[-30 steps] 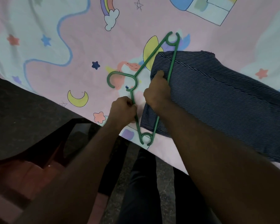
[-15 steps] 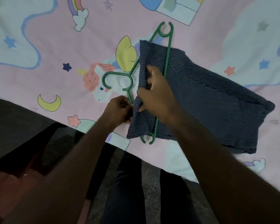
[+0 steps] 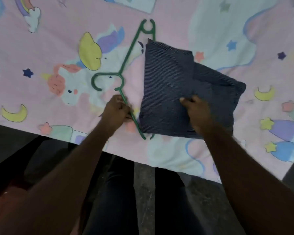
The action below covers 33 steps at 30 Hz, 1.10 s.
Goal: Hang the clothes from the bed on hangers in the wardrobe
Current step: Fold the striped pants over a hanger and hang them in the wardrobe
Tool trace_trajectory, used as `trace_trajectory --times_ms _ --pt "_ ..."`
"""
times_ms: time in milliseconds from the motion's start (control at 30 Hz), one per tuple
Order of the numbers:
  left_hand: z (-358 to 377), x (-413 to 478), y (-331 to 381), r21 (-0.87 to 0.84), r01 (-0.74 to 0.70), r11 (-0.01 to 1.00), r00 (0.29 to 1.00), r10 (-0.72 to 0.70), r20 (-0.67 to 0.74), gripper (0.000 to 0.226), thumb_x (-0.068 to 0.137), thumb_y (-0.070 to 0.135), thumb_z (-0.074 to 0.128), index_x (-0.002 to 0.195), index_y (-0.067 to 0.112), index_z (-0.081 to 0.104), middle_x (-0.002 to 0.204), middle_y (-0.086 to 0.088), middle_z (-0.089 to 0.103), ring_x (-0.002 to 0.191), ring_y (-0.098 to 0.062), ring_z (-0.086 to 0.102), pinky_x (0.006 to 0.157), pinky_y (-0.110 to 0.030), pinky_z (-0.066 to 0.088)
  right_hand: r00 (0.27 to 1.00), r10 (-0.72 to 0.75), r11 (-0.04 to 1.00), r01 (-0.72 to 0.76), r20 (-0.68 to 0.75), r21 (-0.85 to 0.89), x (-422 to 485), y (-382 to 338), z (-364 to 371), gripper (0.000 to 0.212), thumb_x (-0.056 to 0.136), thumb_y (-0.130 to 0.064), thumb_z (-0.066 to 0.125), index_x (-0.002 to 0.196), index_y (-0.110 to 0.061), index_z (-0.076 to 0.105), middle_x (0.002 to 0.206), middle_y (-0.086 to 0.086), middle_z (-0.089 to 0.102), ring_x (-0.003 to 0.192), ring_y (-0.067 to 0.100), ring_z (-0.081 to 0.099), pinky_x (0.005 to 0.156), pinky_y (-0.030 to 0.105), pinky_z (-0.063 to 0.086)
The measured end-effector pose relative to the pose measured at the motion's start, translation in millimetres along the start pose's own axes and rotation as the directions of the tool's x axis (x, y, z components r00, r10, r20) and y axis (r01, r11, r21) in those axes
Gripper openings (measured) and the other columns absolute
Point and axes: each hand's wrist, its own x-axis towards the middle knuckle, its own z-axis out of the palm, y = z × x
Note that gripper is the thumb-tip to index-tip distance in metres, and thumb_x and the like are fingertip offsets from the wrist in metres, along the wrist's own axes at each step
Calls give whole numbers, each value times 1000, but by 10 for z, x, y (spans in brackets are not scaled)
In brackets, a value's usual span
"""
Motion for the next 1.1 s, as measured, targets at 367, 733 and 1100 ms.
trace_trajectory --times_ms 367,733,1100 --pt "521 -313 -181 -50 -4 999 999 5 33 20 97 -5 49 98 15 44 79 -9 61 59 -15 65 53 -28 57 910 -241 947 145 -338 -286 -23 256 -1016 23 96 -27 55 101 -5 62 100 5 69 94 20 65 83 30 54" --pt "685 -360 -161 7 -4 1000 1000 4 15 15 99 2 47 110 9 38 81 -6 59 55 -11 66 56 -32 59 868 -319 892 140 -380 -430 -68 685 -1349 23 102 -21 44 114 -4 55 101 -3 59 85 7 54 76 23 46" --pt "682 -350 -112 34 41 999 999 -40 -20 23 98 5 51 116 10 37 93 -10 60 79 -28 68 72 -45 61 882 -255 858 18 -396 -513 30 818 -1383 32 100 -31 47 111 -4 59 109 10 66 100 27 60 78 30 42"
